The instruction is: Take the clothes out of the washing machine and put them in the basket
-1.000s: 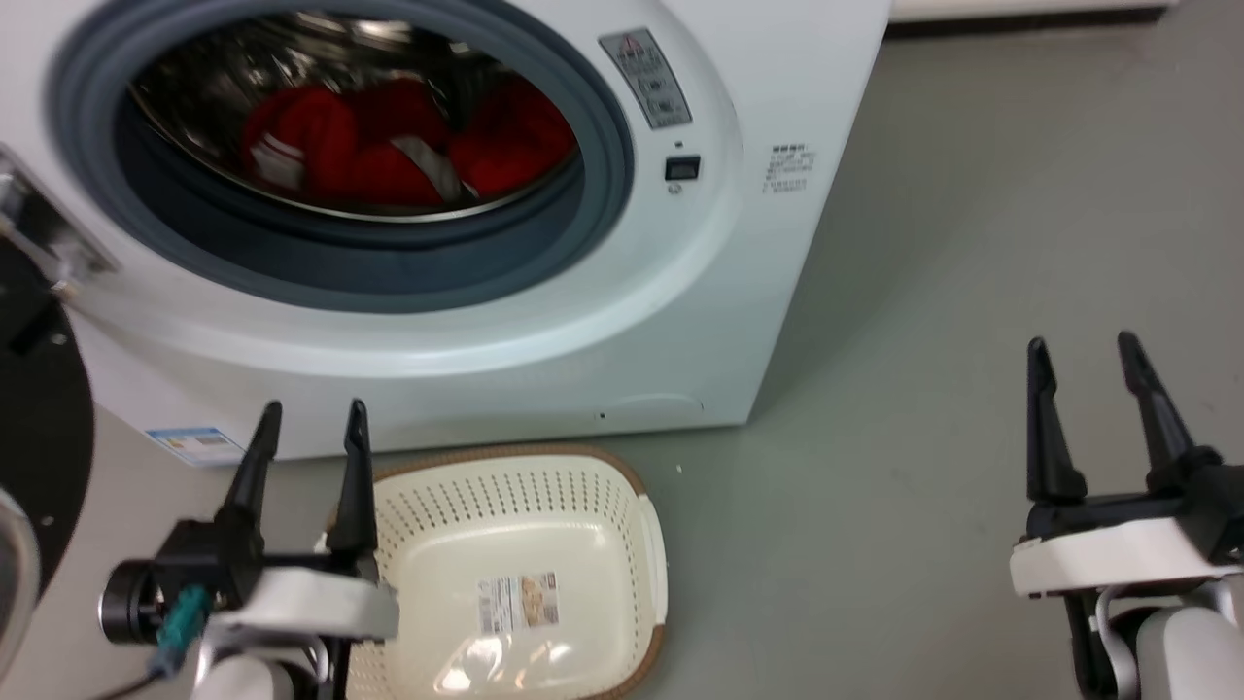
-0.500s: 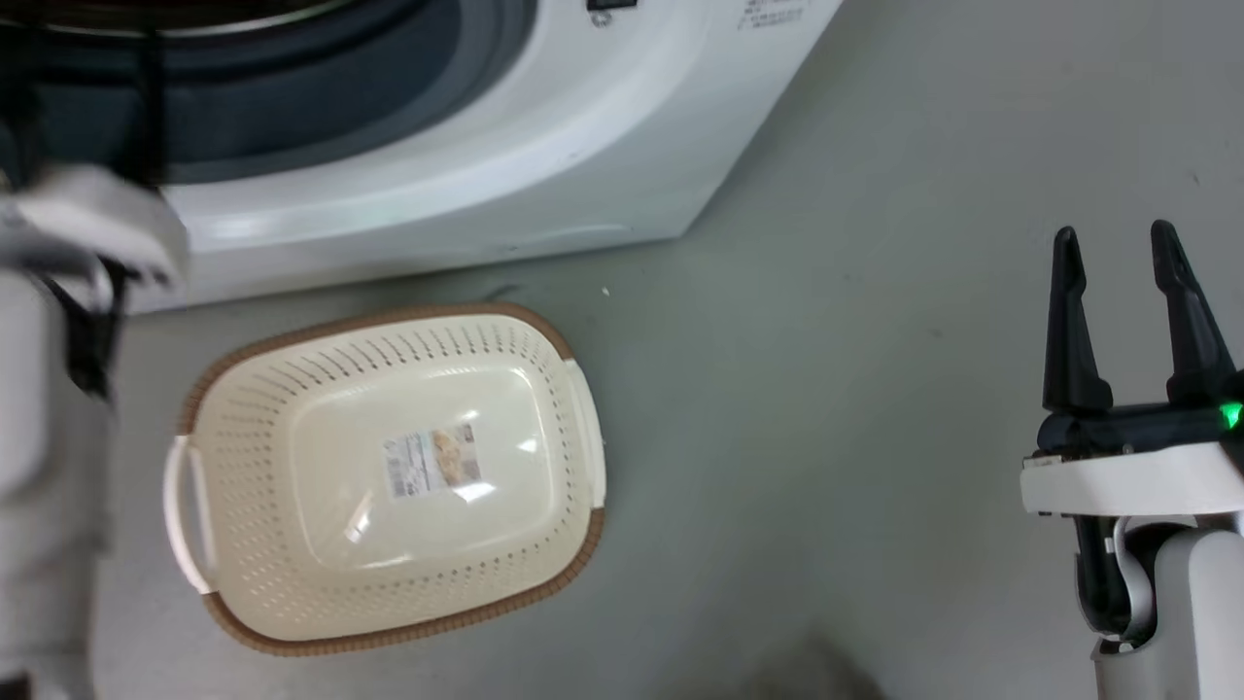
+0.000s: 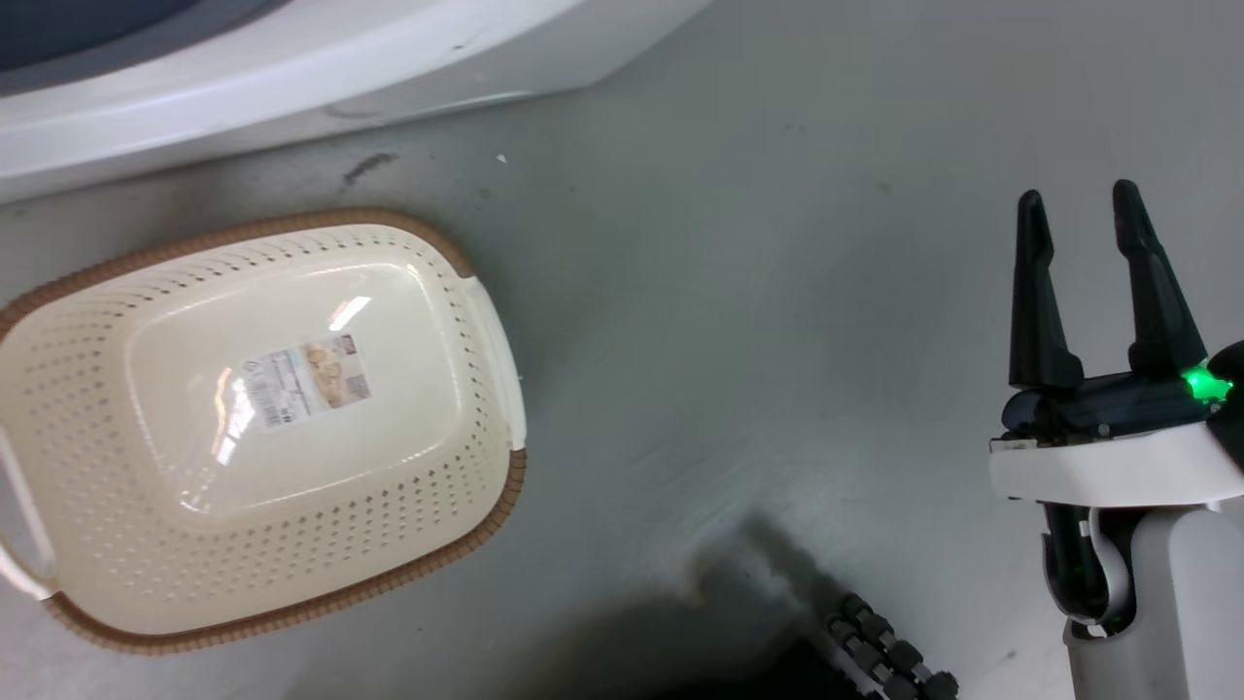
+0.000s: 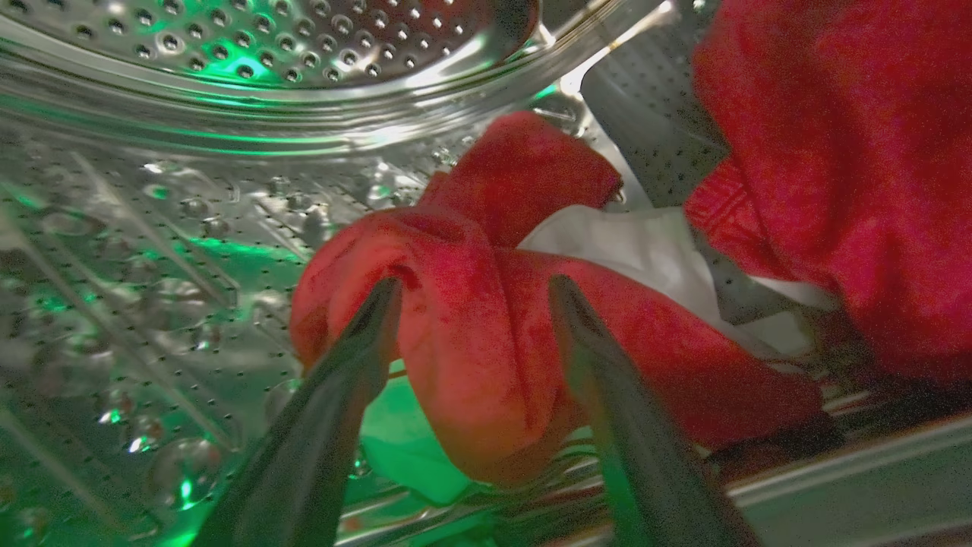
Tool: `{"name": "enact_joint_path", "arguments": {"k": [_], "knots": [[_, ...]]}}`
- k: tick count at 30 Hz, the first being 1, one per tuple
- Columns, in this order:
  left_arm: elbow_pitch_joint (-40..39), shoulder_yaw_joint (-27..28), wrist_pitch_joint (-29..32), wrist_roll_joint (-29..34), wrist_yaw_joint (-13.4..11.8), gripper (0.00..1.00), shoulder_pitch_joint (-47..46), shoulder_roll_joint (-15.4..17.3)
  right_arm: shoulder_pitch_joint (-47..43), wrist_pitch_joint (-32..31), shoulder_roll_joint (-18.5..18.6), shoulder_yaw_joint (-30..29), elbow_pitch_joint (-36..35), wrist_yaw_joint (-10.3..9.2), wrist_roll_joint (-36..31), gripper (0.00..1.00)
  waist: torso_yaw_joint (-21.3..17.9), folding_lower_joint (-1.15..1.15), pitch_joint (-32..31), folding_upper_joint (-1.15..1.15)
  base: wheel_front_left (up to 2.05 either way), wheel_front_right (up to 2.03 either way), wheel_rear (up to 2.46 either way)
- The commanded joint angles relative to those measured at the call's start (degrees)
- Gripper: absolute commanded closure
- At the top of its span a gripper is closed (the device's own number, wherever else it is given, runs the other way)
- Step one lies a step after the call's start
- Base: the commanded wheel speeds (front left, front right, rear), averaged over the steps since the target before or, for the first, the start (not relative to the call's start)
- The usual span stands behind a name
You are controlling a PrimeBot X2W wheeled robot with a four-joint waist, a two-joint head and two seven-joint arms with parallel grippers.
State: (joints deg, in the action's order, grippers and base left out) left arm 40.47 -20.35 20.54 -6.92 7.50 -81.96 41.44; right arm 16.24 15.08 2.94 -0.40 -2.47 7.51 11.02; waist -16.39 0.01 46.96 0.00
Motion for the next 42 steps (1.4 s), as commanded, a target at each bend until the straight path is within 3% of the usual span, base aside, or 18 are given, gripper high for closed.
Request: {"name": "enact_joint_path", "arguments": {"k": [1,8,13,17,24,25,26,36,42], "knots": [[0.44,-1.13,2.37,-0.19,-0.09,0.00,-2.54,1.30,0.54,0.14,-0.10,0.60,-0.50,-0.04,0.33,0.00,-2.26,-0.01,2.67,0.00,0.00,0.00,0.00],[3.22,-5.48,14.84,-2.95,-0.09,0.00,-13.23,6.59,-0.53,0.14,-0.09,4.88,-1.25,-0.04,1.83,0.00,-5.88,-0.01,6.32,0.00,0.00,0.00,0.00],[3.49,-7.72,20.62,-5.55,-0.09,0.00,-17.35,8.41,-1.91,0.14,-0.09,6.23,-2.39,-0.05,2.70,0.00,-7.81,-0.01,8.34,0.00,0.00,0.00,0.00],[3.51,-9.86,21.39,-7.32,-0.09,0.00,-18.77,9.89,-2.62,0.15,-0.09,5.80,-3.04,-0.05,3.47,0.00,-7.87,-0.01,9.02,0.00,0.00,0.00,0.00],[6.54,-10.69,20.08,-8.82,-0.09,0.00,-19.38,9.53,-3.50,0.14,-0.09,4.97,-4.17,-0.04,4.31,0.00,-7.78,-0.01,9.81,0.00,0.00,0.00,0.00],[6.98,-10.87,19.93,-9.15,-0.09,0.75,-19.38,9.26,-3.57,0.14,-0.09,4.86,-4.18,-0.05,4.46,0.00,-7.70,-0.01,9.86,0.00,0.00,0.00,0.00],[7.23,-10.99,19.54,-9.26,-0.09,1.00,-19.65,9.04,-3.56,0.14,-0.09,4.79,-4.18,-0.04,4.40,0.00,-7.63,-0.01,9.92,0.00,0.00,0.00,0.00],[8.22,-12.03,12.32,-10.00,-0.09,1.00,-20.60,8.26,-0.68,0.14,-0.09,4.54,-3.57,-0.05,3.79,0.00,-7.28,-0.01,9.08,0.00,0.00,0.00,0.00],[10.56,-11.73,3.83,-12.38,-0.22,1.00,-16.32,5.22,0.12,0.14,-0.09,1.63,-2.55,-0.05,1.23,0.00,-4.57,-0.01,4.15,0.00,0.00,0.00,0.00]]}}
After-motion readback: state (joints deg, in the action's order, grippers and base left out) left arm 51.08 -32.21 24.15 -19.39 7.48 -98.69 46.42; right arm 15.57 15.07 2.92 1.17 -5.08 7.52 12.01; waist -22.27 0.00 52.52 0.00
